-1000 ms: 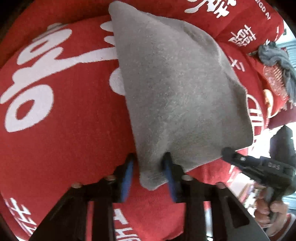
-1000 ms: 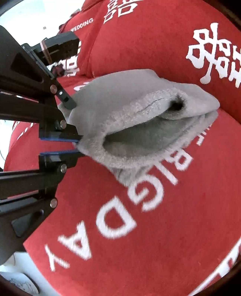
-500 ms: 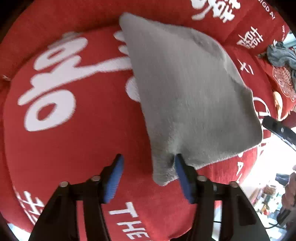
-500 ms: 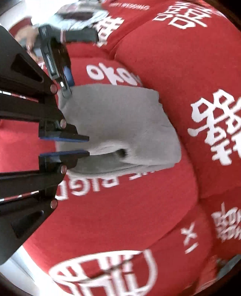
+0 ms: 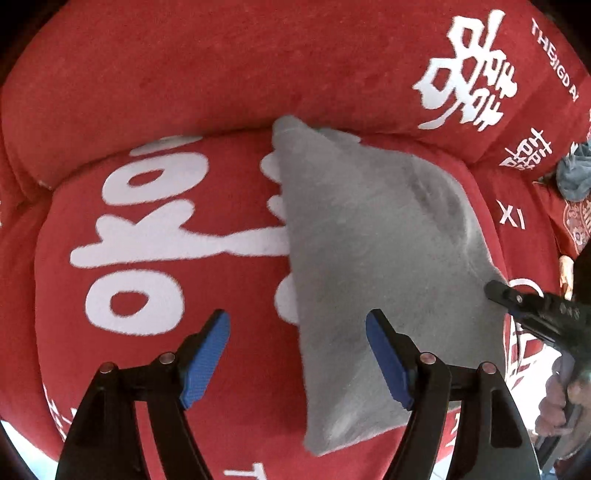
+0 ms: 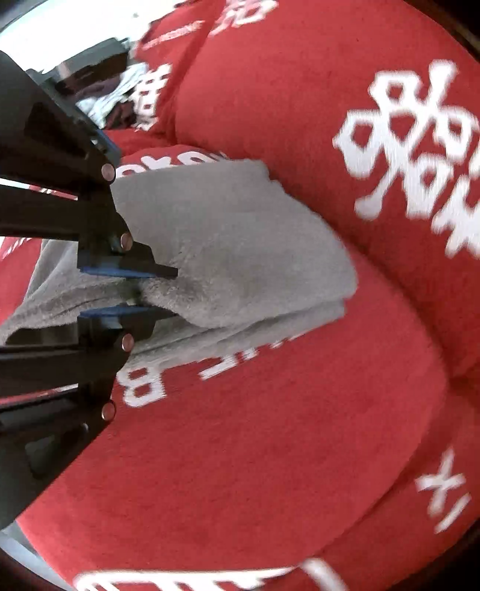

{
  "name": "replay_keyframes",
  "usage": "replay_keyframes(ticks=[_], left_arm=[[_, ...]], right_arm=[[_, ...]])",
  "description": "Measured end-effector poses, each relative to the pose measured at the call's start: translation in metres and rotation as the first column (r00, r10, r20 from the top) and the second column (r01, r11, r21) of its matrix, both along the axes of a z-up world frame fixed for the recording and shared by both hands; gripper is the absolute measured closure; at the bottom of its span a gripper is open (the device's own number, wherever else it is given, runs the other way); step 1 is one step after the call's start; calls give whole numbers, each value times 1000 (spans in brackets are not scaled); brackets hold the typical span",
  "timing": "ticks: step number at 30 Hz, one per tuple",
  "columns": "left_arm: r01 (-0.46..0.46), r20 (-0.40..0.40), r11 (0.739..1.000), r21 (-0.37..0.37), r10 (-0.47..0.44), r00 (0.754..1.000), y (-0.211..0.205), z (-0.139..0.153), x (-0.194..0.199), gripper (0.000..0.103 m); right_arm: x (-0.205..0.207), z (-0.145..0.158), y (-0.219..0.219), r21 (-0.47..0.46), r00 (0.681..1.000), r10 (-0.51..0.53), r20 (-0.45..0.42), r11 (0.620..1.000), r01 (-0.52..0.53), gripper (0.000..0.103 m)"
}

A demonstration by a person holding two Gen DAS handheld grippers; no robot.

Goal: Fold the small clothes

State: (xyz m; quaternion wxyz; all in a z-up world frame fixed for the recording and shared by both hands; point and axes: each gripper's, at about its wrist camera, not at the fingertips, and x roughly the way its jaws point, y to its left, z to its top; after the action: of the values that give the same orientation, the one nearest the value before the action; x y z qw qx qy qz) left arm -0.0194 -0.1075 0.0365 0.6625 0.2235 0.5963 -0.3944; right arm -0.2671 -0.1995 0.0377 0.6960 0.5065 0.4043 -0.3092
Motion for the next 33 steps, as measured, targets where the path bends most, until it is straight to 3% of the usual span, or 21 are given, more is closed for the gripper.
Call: replay_keyframes(ticks=[4, 7, 11, 15, 17, 20, 24, 27, 29, 33], left_arm=[[26, -1, 999, 37, -26, 1000, -14, -17, -15, 26], [8, 9, 998, 62, -9, 1000, -18, -24, -19, 20], [12, 12, 997, 71, -13, 1000, -18, -26, -20, 20], [-2, 18, 997, 82, 0, 1000, -18, -25, -20, 20], [-4, 26, 996, 84, 2, 1000, -18, -24, -21, 20], [-1, 30, 996, 90, -2, 1000, -19, -24, -26, 20], [-2, 44, 995, 102, -2, 999, -20, -22, -29, 20], [-9, 47, 993, 114, 4, 999, -20, -22, -30, 20], [-13, 47, 993, 119, 8, 999, -21, -21, -30, 20], [-8, 52, 992, 129, 2, 999, -22, -21, -31, 20]], right_arm=[[3, -15, 6, -44, 991, 80, -108, 995, -85, 90], [1, -21, 8, -65, 993, 83, -89, 994, -89, 90], [-5, -15, 17, -58, 992, 77, -97, 995, -83, 90], [-11, -3, 23, -63, 985, 83, -153, 994, -93, 88], [-13, 15, 32, -108, 983, 90, -159, 988, -108, 88], [-8, 36, 49, -164, 981, 153, -120, 971, -171, 88], [8, 24, 67, -131, 956, 251, -153, 954, -271, 88], [5, -1, 64, -71, 948, 243, -203, 963, -262, 88], [-1, -14, 60, -32, 954, 236, -186, 969, -246, 92], [-12, -15, 61, -37, 944, 270, -190, 959, -282, 95]])
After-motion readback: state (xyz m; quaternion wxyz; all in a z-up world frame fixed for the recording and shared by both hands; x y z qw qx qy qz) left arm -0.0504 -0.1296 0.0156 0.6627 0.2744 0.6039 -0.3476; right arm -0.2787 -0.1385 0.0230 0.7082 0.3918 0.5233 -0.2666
